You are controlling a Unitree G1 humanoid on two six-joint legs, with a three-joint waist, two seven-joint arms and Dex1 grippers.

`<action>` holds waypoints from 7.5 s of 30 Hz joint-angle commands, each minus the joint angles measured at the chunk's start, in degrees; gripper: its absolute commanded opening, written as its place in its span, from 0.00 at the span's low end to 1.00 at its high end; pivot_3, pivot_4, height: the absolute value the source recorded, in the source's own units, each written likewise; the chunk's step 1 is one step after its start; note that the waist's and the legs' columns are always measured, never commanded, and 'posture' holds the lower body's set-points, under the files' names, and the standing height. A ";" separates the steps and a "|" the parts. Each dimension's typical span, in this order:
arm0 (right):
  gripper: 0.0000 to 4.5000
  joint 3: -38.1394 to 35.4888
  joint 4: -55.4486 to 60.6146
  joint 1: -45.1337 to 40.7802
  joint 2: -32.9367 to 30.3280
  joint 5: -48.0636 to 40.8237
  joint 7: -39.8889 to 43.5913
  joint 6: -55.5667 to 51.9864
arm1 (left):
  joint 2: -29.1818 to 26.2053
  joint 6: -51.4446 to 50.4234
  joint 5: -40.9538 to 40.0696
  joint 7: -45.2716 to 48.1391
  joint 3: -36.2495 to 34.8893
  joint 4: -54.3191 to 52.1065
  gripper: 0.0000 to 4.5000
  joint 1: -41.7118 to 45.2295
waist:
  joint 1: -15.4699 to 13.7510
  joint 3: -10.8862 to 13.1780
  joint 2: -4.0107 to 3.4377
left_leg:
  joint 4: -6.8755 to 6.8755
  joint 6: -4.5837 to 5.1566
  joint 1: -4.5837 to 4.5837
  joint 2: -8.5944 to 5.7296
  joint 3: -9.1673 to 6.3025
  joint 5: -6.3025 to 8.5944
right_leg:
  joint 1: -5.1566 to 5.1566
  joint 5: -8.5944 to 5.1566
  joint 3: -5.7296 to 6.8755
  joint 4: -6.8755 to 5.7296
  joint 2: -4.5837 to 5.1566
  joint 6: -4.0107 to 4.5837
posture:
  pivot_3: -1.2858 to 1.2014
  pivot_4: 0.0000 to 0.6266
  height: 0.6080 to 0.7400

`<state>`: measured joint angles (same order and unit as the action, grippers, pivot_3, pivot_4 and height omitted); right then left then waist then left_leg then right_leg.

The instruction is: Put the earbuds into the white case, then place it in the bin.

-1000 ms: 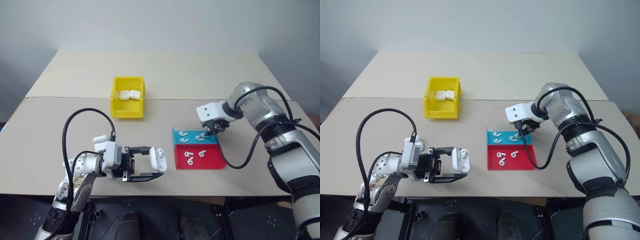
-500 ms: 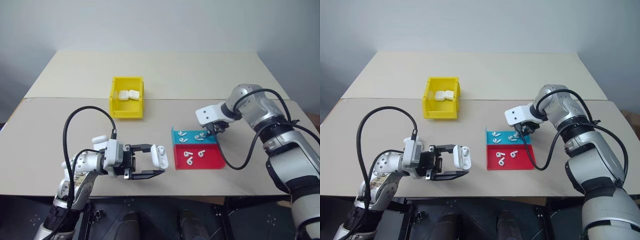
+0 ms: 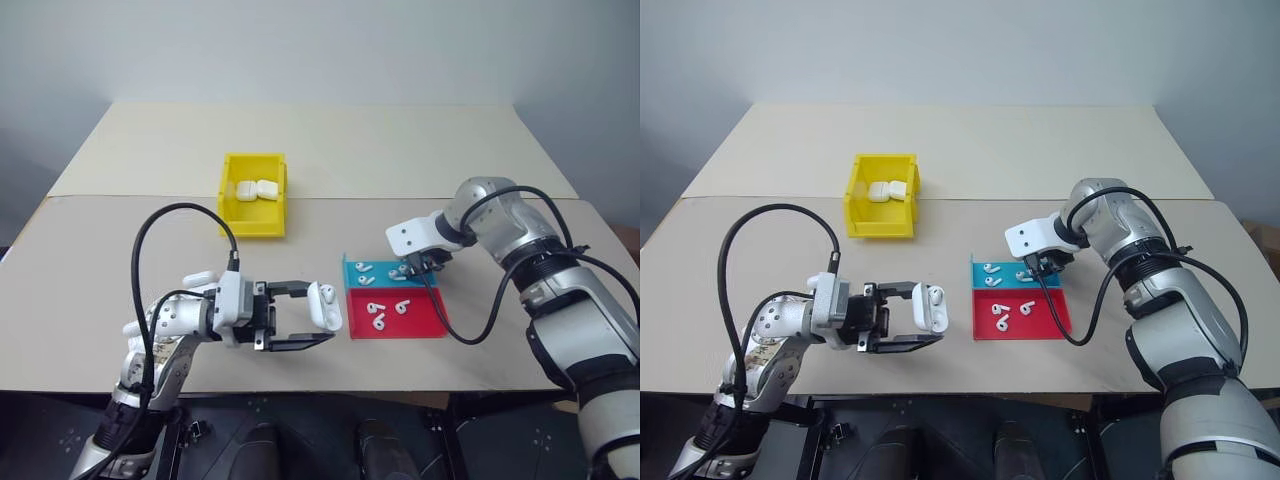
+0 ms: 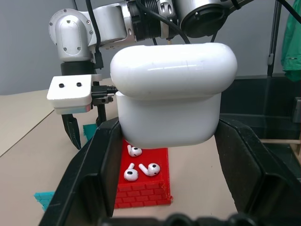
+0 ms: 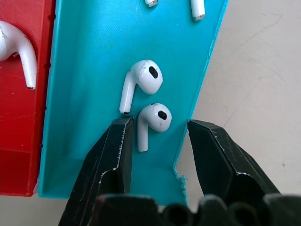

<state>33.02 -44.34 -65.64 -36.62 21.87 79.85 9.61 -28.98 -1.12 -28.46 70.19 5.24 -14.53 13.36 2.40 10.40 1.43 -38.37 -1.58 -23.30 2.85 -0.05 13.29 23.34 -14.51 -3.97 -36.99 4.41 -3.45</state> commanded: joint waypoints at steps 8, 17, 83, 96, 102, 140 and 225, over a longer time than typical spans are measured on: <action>0.50 -1.70 3.53 0.10 0.11 -0.04 0.80 -2.17 | -0.55 2.29 0.37 1.35 -0.20 0.28 0.60 1.02 | 0.00 0.00 0.00 | 0.00 0.00 0.00 0.00 0.00 0.00 | 0.00 0.00 0.00 0.00 0.00 0.00 | 0.52 0.24 1.00; 0.50 -1.56 3.36 0.06 -0.24 0.36 1.09 -1.75 | -0.50 2.81 0.46 1.34 0.01 0.67 0.60 1.15 | 0.01 0.00 0.00 | 0.00 0.00 0.00 0.00 0.00 0.00 | 0.00 0.00 0.00 0.00 0.00 0.00 | 0.52 0.24 1.00; 0.17 -56.76 84.76 46.00 0.15 -101.61 -41.08 -59.14 | 10.76 -2.05 -2.13 -5.09 3.97 1.96 0.60 12.74 | -1.44 0.03 -0.06 | -0.01 0.01 0.02 -0.03 -0.12 0.00 | -0.20 -0.01 0.03 0.11 -0.03 -0.04 | 0.52 0.24 1.00; 0.17 -50.09 83.76 49.95 -1.76 -95.46 -39.61 -54.88 | 10.91 -1.92 -1.97 -5.26 3.86 1.62 0.60 12.25 | -1.52 0.03 -0.06 | -0.01 0.01 0.01 -0.03 -0.12 0.00 | -0.20 -0.01 0.03 0.16 -0.03 -0.05 | 0.52 0.24 1.00; 0.17 -48.88 83.80 51.50 -2.05 -92.81 -38.39 -53.35 | 10.89 -1.71 -1.81 -5.25 3.87 1.62 0.60 12.09 | -1.52 0.03 -0.05 | -0.01 0.01 0.01 -0.03 -0.12 0.00 | -0.21 -0.01 0.03 0.17 -0.03 -0.05 | 0.52 0.24 1.00; 0.30 -46.61 83.95 54.79 -3.98 -80.38 -32.48 -43.91 | 12.16 -0.59 -0.68 -4.92 3.93 3.15 0.60 12.32 | -1.55 0.03 -0.04 | -0.02 0.01 0.01 -0.04 -0.12 0.00 | -0.21 -0.01 0.03 0.18 -0.02 -0.06 | 0.52 0.24 1.00; 0.01 -41.33 77.71 13.87 -14.20 -67.23 -26.84 -56.73 | 15.04 2.78 4.10 -8.24 3.35 9.54 0.60 14.83 | -1.54 0.04 -0.03 | -0.06 0.02 -0.05 -0.04 -0.12 0.00 | -0.13 0.01 0.03 0.11 0.00 -0.05 | 0.52 0.24 1.00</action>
<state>-3.64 33.65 -50.34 -50.88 -42.05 55.15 -46.00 -13.48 2.17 -22.73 63.18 10.16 -2.10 28.39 0.86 10.44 1.39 -38.42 -1.56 -23.35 2.81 -0.18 13.29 23.21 -14.50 -3.94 -36.87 4.40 -3.50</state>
